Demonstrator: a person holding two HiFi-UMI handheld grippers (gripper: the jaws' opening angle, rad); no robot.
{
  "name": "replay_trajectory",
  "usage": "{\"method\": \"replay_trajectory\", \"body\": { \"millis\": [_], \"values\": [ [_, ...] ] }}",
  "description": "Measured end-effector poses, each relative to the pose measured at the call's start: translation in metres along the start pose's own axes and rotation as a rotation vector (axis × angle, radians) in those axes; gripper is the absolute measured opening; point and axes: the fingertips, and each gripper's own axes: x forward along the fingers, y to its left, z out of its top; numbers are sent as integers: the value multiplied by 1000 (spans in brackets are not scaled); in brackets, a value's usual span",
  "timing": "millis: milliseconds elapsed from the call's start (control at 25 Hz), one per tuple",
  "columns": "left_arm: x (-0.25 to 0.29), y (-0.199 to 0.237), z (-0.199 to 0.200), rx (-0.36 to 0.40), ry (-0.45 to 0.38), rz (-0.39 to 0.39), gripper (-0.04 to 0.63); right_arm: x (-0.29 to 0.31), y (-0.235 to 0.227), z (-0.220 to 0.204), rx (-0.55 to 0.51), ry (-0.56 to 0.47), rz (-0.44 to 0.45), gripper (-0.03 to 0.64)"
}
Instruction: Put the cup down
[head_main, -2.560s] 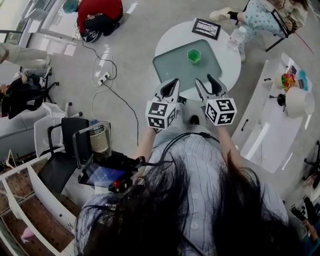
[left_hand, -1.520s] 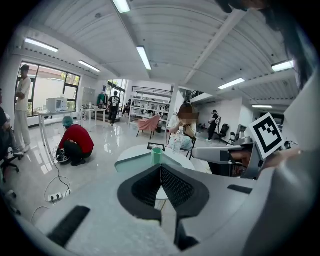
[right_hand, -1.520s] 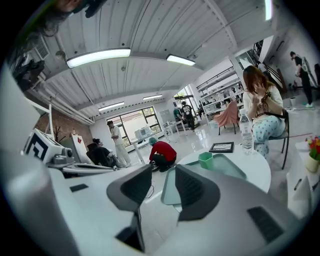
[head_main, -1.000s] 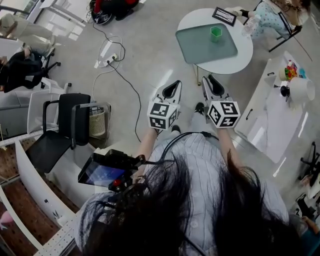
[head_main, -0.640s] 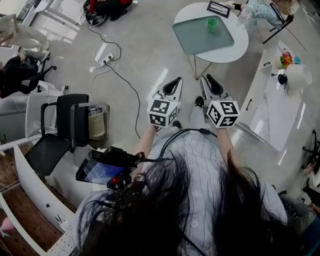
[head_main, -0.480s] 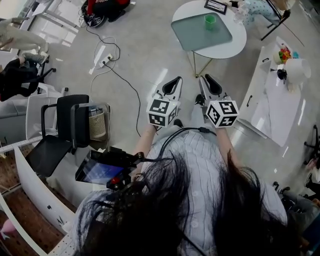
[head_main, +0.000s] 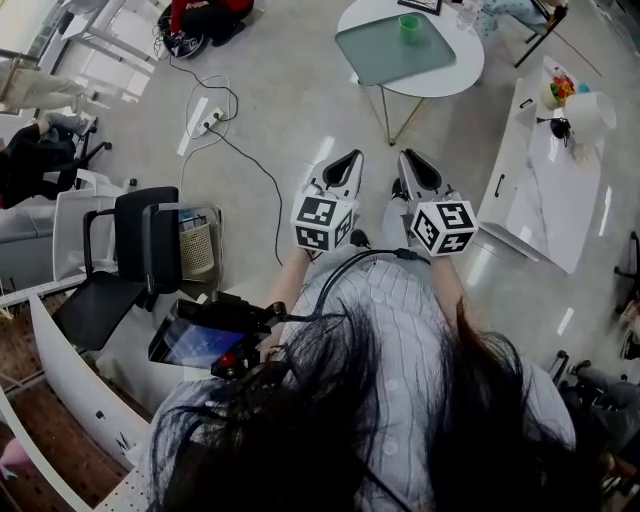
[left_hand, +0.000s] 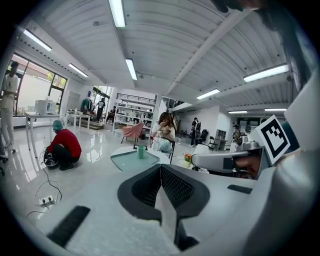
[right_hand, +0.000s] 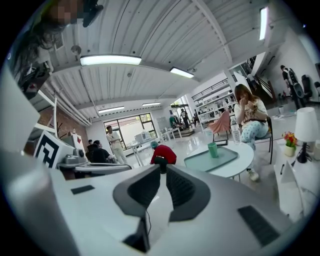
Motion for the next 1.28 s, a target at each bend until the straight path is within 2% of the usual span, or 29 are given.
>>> {"method": "replay_trajectory", "body": {
  "millis": [360, 1280],
  "values": [
    [-10, -20, -3, 20, -11, -23, 15, -21, 15, -10, -23, 6, 40, 44],
    [-21, -37, -1, 44, -24, -38, 15, -37, 20, -14, -98, 28, 32, 37]
  ]
}}
